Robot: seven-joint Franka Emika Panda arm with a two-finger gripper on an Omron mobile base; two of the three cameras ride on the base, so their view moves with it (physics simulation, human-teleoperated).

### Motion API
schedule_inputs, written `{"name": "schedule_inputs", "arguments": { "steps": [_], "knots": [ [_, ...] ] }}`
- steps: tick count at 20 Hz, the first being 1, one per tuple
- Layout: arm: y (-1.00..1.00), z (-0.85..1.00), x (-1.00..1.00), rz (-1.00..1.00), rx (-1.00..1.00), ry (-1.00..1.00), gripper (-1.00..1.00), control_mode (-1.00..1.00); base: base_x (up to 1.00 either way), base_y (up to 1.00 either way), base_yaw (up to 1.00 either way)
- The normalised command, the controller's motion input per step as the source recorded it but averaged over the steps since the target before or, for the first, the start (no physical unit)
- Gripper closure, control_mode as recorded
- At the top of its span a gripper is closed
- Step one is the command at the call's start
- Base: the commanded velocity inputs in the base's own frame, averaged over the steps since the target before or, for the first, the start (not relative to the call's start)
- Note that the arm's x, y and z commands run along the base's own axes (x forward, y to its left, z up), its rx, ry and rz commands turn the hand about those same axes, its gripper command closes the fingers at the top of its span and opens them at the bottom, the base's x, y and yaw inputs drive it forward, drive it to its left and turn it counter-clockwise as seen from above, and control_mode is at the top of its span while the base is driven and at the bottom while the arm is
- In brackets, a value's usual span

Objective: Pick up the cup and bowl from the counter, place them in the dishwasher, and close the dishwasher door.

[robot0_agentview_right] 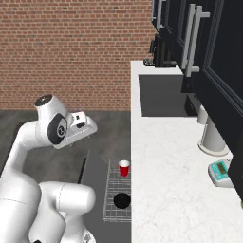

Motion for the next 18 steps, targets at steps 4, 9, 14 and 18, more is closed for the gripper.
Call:
{"name": "schedule_inputs", "arguments": {
  "steps": [4,9,14,18],
  "knots": [
    [-0.01,0.78,-0.42,0.0,0.06,-0.28,-1.0,-1.0,0.0,0.0,0.0],
    [0.0,0.91,-0.28,0.0,0.09,-0.22,-1.0,-1.0,0.0,0.0,0.0],
    [0.0,0.7,-0.24,-0.02,0.07,-0.11,-1.0,-1.0,0.0,0.0,0.0],
    [0.21,0.04,-0.04,-0.05,0.02,0.0,-1.0,-1.0,0.0,0.0,0.0]
  ]
}}
